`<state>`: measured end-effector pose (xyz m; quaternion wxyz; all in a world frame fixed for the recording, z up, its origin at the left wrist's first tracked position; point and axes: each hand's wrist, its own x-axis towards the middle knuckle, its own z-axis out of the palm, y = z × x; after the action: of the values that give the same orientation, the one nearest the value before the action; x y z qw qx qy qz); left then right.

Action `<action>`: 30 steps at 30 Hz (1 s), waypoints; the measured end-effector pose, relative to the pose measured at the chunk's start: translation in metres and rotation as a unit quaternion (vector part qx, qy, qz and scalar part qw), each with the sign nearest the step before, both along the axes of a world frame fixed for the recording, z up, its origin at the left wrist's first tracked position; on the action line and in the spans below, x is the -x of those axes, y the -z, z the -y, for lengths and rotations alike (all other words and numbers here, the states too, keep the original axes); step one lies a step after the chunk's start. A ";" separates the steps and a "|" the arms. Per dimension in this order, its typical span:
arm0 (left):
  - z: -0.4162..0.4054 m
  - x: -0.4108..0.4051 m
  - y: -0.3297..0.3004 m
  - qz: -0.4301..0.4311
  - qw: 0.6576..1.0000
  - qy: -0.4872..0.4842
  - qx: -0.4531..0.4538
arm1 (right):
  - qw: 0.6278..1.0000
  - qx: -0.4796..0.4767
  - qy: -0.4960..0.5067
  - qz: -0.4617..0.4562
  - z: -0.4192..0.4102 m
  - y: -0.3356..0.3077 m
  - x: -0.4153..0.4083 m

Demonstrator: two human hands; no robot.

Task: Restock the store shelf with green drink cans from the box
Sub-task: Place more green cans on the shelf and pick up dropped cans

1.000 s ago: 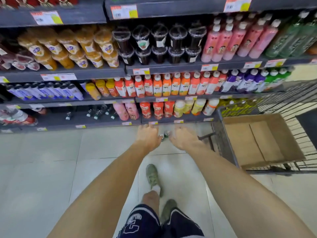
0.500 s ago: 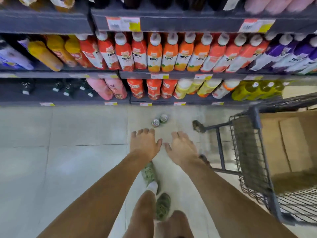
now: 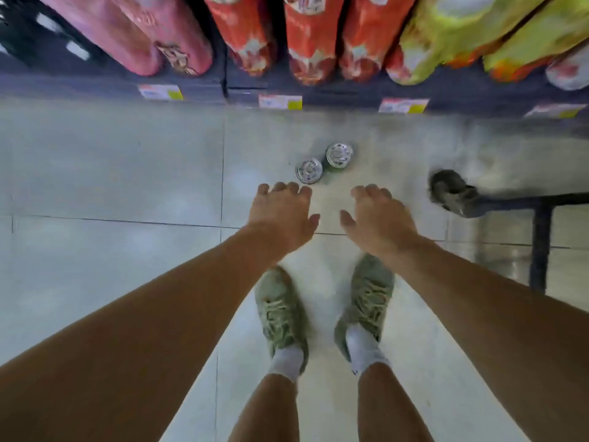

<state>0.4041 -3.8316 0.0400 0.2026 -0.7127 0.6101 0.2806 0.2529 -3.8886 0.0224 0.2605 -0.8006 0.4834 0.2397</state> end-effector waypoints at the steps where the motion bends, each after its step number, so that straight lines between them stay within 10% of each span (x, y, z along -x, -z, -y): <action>1: 0.004 -0.001 0.019 -0.002 1.000 -0.018 0.000 | 1.000 -0.001 0.004 0.004 0.007 0.017 -0.001; 13: 0.050 -0.010 0.140 -0.041 0.993 -0.096 0.061 | 0.974 0.124 -0.178 0.070 0.063 0.123 -0.035; 30: 0.052 -0.009 0.185 -0.133 0.968 -0.210 0.033 | 0.992 0.032 -0.117 0.028 0.088 0.155 -0.045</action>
<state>0.4130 -3.8840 -0.1453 0.0328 -0.7877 0.4767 0.3890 0.2981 -3.9765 -0.1322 0.2184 -0.8662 0.3860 0.2303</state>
